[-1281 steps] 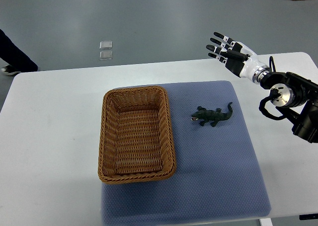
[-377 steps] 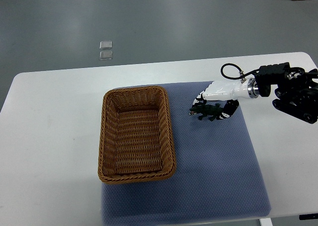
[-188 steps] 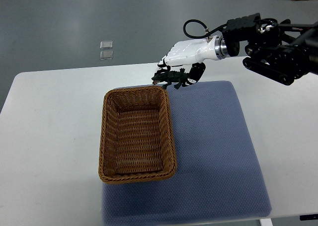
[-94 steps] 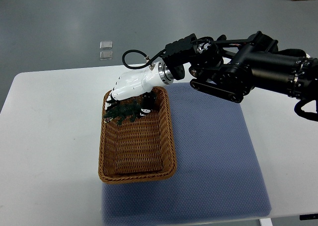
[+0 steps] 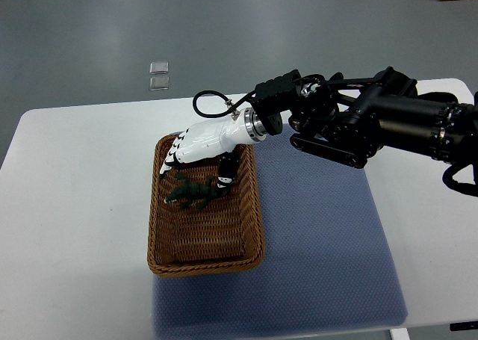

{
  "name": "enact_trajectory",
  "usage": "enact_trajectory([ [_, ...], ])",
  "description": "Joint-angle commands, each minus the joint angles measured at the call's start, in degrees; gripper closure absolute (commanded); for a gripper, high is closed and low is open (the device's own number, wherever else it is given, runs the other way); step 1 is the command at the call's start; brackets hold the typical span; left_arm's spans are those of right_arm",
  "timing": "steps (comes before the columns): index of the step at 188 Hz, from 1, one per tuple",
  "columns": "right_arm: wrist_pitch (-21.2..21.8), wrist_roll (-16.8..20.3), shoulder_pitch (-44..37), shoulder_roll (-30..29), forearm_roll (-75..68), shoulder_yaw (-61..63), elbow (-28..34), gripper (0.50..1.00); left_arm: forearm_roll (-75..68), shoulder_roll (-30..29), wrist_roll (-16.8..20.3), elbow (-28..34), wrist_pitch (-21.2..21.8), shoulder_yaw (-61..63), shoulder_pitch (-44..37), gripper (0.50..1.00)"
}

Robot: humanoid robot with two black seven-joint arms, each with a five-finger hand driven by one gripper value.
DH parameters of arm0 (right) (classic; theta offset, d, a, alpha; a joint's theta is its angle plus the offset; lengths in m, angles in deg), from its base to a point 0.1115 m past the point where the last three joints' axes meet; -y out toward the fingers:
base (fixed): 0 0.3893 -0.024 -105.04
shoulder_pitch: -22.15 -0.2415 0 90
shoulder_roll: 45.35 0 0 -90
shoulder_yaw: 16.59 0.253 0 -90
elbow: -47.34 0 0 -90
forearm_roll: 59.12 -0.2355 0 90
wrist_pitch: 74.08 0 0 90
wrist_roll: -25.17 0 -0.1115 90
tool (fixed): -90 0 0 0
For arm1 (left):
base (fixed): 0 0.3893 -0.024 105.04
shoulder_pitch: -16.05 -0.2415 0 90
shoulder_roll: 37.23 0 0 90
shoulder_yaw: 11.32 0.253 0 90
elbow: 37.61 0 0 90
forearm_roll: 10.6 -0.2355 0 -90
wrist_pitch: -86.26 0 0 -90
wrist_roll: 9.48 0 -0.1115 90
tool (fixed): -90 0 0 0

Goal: Place crocodile in brown basket with right hand

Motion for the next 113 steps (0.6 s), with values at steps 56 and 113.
enact_trajectory([
  [56,1.41,0.0,0.12,3.22,-9.81,0.63,-0.29,0.579,0.02,0.0,-0.09,0.0,0.02,0.0,-0.01,0.5],
  [113,4.66,0.0,3.73,9.02,-34.95,6.78,-0.29,0.576,0.02,0.0,0.0,0.0,0.02,0.0,-0.01,0.5],
])
